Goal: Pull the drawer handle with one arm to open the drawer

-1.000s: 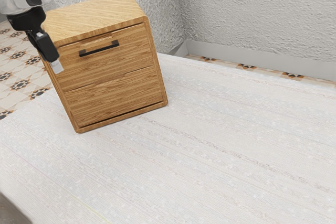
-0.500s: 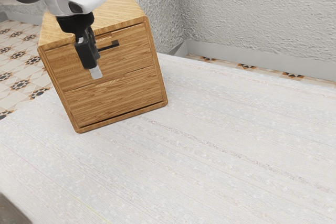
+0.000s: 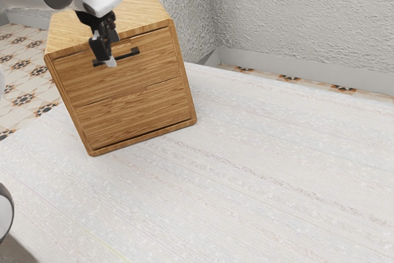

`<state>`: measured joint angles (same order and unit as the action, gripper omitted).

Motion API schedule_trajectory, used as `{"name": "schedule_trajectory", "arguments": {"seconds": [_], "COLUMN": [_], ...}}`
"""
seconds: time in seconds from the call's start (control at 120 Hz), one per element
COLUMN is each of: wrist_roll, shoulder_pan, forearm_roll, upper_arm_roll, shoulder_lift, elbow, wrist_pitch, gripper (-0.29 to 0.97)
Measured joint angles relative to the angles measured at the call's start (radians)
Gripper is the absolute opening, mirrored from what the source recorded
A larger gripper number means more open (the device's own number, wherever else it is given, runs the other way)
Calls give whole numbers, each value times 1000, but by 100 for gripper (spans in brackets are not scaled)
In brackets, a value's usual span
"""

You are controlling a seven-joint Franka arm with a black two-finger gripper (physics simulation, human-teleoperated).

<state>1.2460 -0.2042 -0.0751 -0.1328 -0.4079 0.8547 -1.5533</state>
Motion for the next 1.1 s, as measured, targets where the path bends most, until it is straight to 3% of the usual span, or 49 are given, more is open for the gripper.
{"name": "schedule_trajectory", "arguments": {"seconds": [0.242,0.467,0.717,0.75,0.858,0.908,0.958,1.0,1.1], "wrist_roll": [62,84,95,93,59,38,24,17,4], "shoulder_pan": [20,82,87,87,88,90,93,93,89], "forearm_roll": [-13,-23,-41,-41,-10,2,14,22,24], "upper_arm_roll": [-46,-129,-137,-138,-144,-146,-148,-147,-140], "shoulder_lift": [-24,-35,-59,-61,-56,-53,-55,-56,-58], "elbow": [-3,26,29,35,61,66,71,74,80], "wrist_pitch": [-36,-69,-123,-127,-123,-116,-110,-110,-124], "gripper": [36,26,22,31,76,79,69,44,11]}}
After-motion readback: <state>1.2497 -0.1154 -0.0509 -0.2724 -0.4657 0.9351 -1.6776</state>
